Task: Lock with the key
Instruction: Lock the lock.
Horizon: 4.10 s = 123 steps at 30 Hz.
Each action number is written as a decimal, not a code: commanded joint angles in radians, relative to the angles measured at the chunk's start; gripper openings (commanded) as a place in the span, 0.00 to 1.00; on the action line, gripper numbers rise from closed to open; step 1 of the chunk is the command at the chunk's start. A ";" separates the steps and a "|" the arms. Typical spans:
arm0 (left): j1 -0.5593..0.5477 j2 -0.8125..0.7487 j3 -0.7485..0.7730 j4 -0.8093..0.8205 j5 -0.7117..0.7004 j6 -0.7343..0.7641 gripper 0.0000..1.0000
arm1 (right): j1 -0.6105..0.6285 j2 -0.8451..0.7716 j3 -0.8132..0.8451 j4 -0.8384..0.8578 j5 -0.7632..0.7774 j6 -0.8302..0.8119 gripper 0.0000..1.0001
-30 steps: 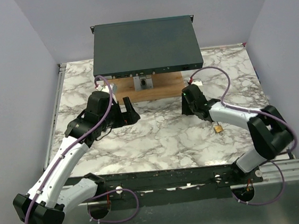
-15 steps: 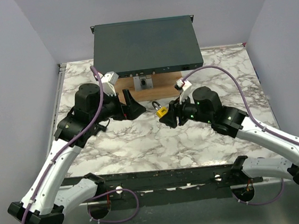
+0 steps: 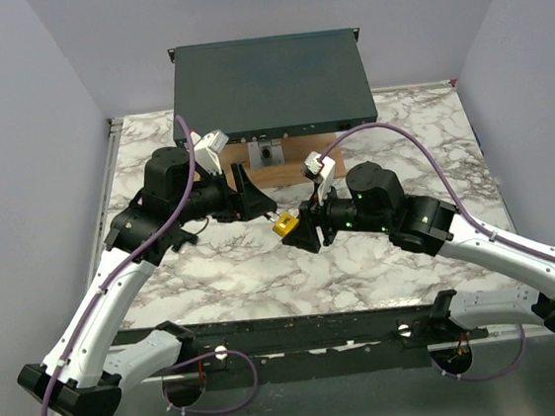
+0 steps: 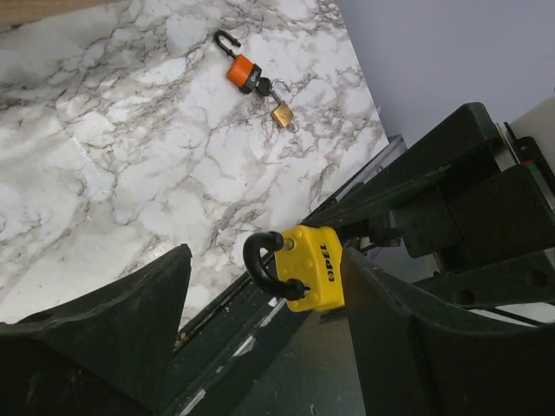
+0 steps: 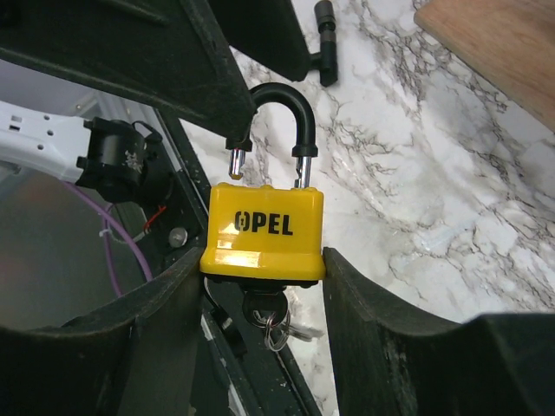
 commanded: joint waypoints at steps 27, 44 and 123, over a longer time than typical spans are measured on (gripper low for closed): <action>0.003 0.035 -0.005 0.025 0.176 -0.032 0.24 | 0.018 -0.006 0.134 -0.057 -0.057 -0.063 0.03; 0.000 -0.177 0.006 0.154 0.198 0.093 0.00 | 0.018 -0.054 0.151 0.073 -0.103 -0.011 0.60; -0.005 -0.231 0.188 0.060 0.144 0.087 0.48 | 0.020 -0.084 0.179 0.363 -0.285 0.158 0.01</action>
